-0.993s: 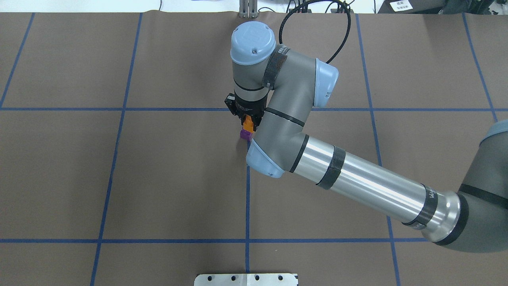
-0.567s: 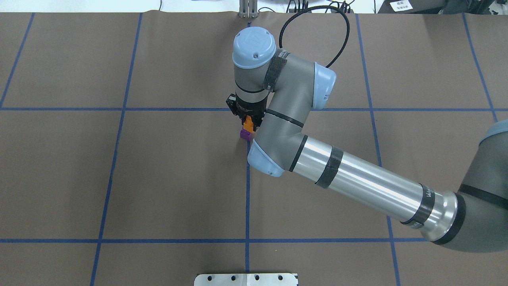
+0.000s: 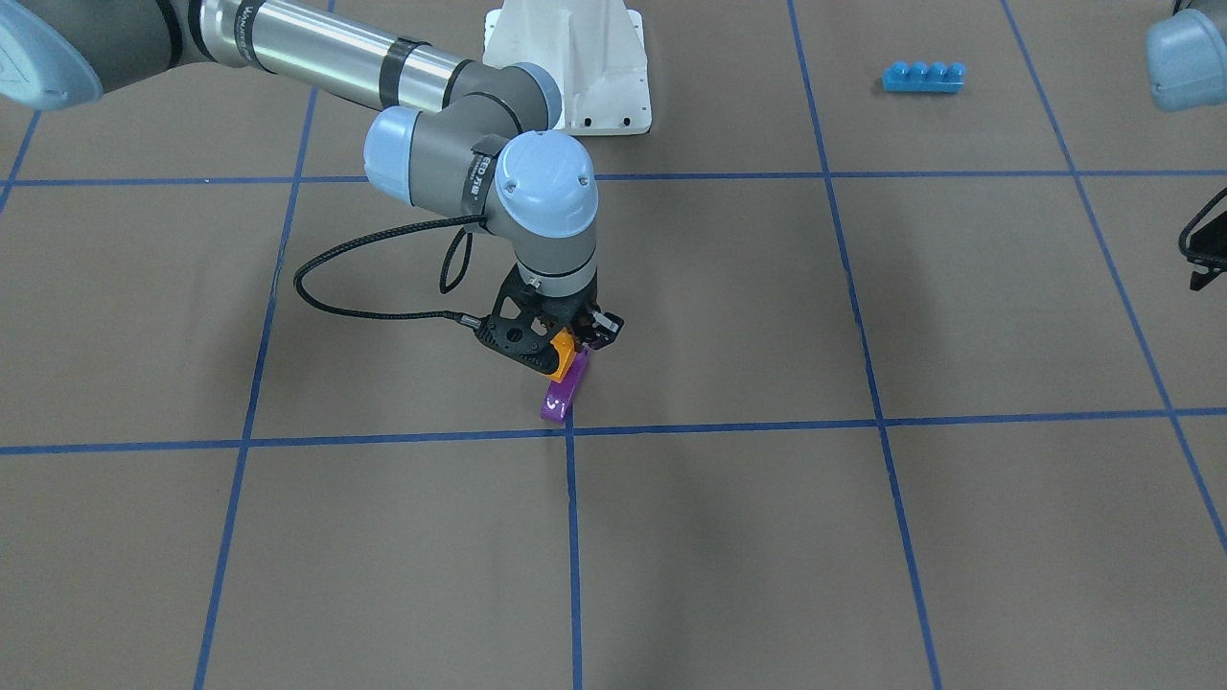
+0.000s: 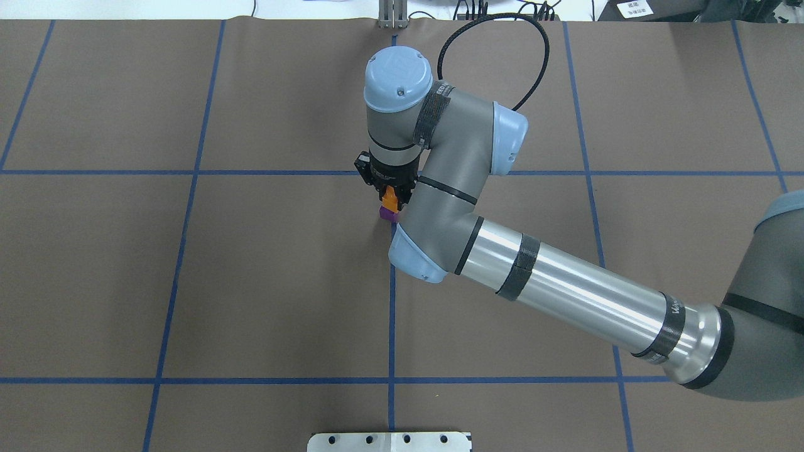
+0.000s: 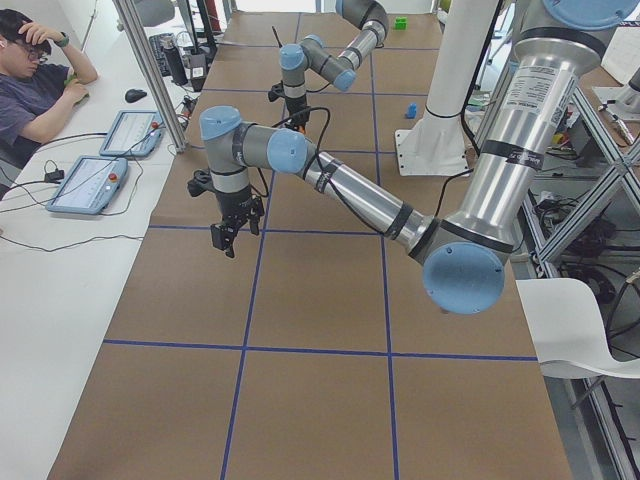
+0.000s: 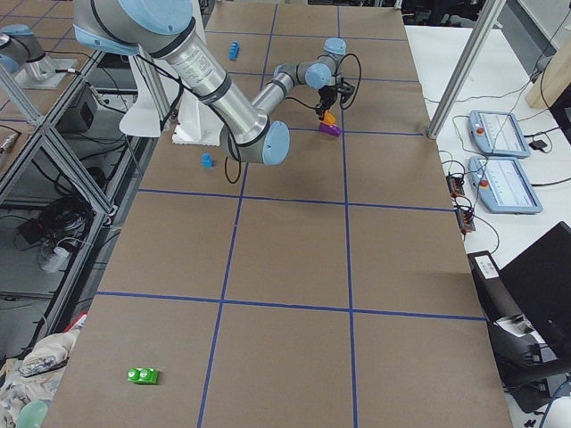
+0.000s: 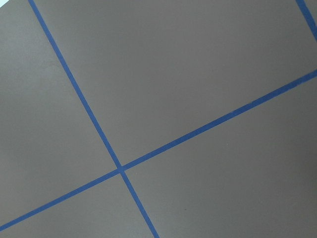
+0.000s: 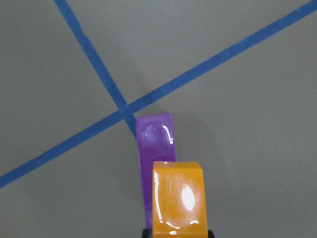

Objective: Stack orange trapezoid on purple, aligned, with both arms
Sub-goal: 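Lower the orange block onto the purple block, aligning edges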

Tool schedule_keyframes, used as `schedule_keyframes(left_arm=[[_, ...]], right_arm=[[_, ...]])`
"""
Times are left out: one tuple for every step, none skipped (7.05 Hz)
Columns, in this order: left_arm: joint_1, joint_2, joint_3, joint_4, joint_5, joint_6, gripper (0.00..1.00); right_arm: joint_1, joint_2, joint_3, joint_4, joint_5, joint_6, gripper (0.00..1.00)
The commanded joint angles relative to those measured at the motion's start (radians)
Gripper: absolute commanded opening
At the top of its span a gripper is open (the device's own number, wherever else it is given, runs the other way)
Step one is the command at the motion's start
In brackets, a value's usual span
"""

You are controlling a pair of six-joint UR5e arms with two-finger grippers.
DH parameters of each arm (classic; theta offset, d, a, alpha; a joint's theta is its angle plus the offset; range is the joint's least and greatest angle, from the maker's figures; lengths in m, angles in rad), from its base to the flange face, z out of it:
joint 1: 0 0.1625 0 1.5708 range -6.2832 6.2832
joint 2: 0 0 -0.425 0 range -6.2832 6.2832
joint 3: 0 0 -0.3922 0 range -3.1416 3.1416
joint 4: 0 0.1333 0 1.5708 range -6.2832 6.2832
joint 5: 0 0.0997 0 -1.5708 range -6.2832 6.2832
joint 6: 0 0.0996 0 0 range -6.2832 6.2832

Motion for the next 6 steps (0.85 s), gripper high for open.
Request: schedule_keyframes(left_arm=[[0.000, 0.002, 0.000, 0.000, 0.001, 0.000, 1.00], [0.000, 0.003, 0.000, 0.000, 0.001, 0.000, 1.00], [0.000, 0.003, 0.000, 0.000, 0.001, 0.000, 1.00], [-0.002, 0.003, 0.000, 0.000, 0.001, 0.000, 1.00], [0.000, 0.003, -0.001, 0.000, 0.001, 0.000, 1.00], [0.000, 0.003, -0.001, 0.000, 0.001, 0.000, 1.00]], right_arm=[[-0.001, 0.002, 0.002, 0.000, -0.020, -0.006, 0.00], [-0.004, 0.000, -0.001, 0.024, -0.026, -0.007, 0.00], [-0.011, 0.000, -0.009, 0.034, -0.038, -0.004, 0.00], [-0.012, 0.000, -0.009, 0.035, -0.041, -0.006, 0.00], [-0.015, -0.001, -0.010, 0.035, -0.043, -0.007, 0.00], [-0.023, -0.004, -0.018, 0.040, -0.052, -0.007, 0.00]])
